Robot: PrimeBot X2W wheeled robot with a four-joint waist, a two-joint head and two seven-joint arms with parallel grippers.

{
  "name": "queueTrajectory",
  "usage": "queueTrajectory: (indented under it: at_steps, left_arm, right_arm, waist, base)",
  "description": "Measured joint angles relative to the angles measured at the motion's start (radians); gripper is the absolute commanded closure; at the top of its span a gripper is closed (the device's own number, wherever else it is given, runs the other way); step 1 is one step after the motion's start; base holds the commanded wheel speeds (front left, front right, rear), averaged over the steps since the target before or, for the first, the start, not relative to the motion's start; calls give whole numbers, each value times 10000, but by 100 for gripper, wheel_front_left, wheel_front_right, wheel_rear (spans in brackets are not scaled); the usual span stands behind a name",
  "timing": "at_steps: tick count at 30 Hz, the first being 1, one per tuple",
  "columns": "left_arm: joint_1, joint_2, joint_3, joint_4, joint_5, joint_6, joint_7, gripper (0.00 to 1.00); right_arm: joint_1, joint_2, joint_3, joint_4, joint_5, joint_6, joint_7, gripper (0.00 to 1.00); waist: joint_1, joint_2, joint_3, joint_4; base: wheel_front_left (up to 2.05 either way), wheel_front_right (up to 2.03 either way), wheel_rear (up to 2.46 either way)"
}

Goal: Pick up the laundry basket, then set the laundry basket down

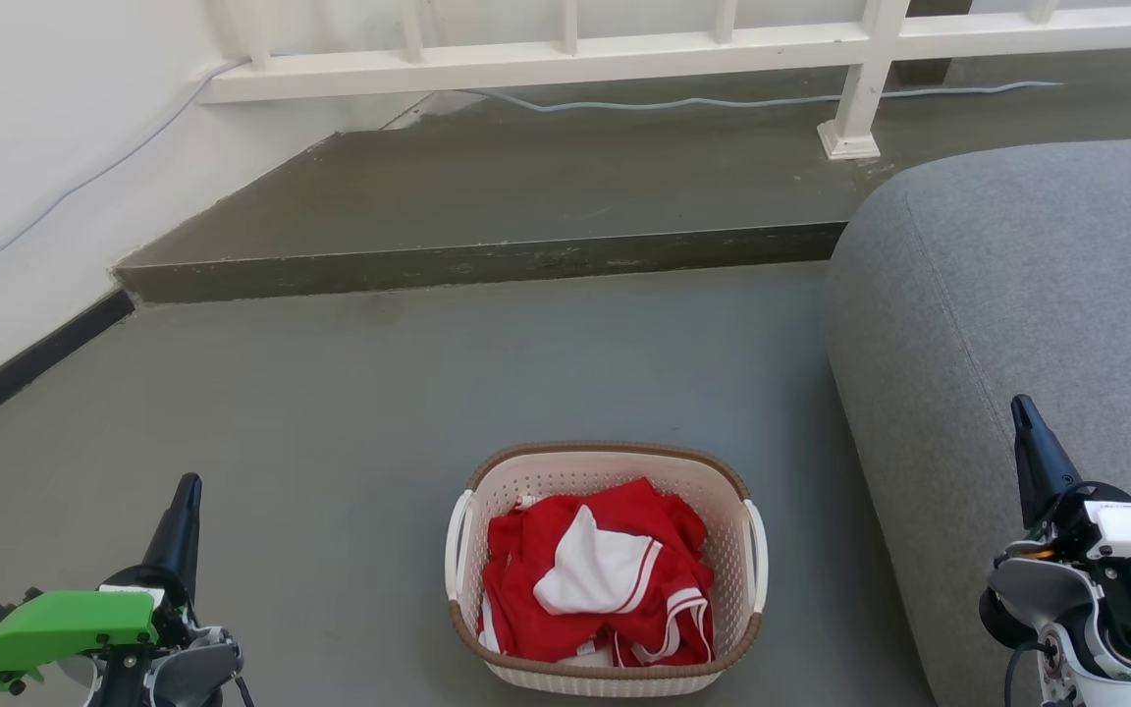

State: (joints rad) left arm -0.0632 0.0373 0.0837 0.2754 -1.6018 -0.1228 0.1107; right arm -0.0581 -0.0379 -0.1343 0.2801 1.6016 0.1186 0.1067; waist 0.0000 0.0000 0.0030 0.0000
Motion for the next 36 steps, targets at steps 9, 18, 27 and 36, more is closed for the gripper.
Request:
queueTrajectory:
  at_steps: [9,18,27,36]
  left_arm:
    - [0,0,0,0,0,0,0,100]
    - [0,0,0,0,0,0,0,100]
    - [0,0,0,0,0,0,0,100]
    - [0,0,0,0,0,0,0,100]
  right_arm:
    - [0,0,0,0,0,0,0,100]
    - [0,0,0,0,0,0,0,100]
    - [0,0,0,0,0,0,0,100]
    - [0,0,0,0,0,0,0,100]
  waist:
    - [0,0,0,0]
    - [0,0,0,0]
    - [0,0,0,0]
    - [0,0,0,0]
  base:
    - [0,0,0]
    - [0,0,0]
    - [0,0,0]
    - [0,0,0]
